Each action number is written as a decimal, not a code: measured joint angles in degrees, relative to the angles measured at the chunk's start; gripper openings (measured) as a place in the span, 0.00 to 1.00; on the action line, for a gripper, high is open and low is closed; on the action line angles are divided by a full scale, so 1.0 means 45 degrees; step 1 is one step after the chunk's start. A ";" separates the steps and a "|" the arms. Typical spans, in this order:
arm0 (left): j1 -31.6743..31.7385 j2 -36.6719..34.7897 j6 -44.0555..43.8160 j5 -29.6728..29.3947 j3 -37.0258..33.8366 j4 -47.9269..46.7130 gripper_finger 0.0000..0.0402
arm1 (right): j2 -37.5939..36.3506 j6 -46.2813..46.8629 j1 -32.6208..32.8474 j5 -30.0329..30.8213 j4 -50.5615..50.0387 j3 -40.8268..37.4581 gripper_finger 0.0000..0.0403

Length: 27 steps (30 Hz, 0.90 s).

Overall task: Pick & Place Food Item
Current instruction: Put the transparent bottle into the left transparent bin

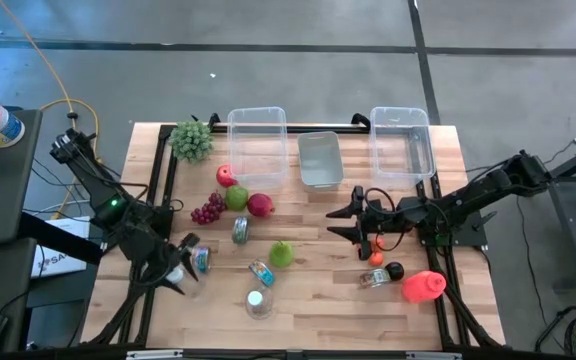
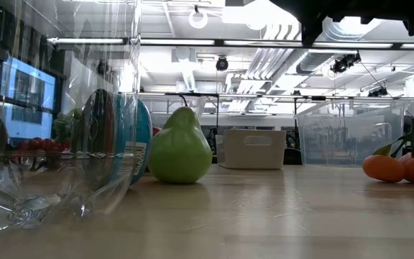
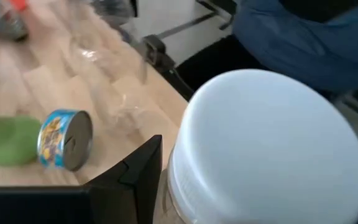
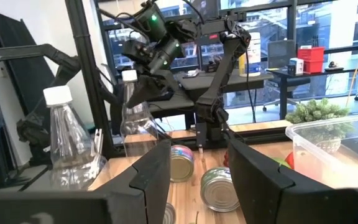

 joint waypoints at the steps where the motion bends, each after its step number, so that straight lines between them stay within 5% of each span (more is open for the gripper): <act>1: 0.0088 0.0000 -0.0277 -0.0004 0.0000 0.0011 0.43 | 0.0000 0.0020 0.0005 -0.0005 0.0001 0.0000 0.37; 15: 0.1280 0.0034 -0.1570 -0.0803 0.1944 -0.0747 0.44 | 0.0000 -0.0486 0.0916 -0.0074 0.0282 0.0000 0.37; 27: 0.3825 0.0719 -0.0681 -0.2049 0.6495 -0.3755 0.44 | 0.0005 -0.1476 0.1171 -0.0069 0.0374 0.0000 0.37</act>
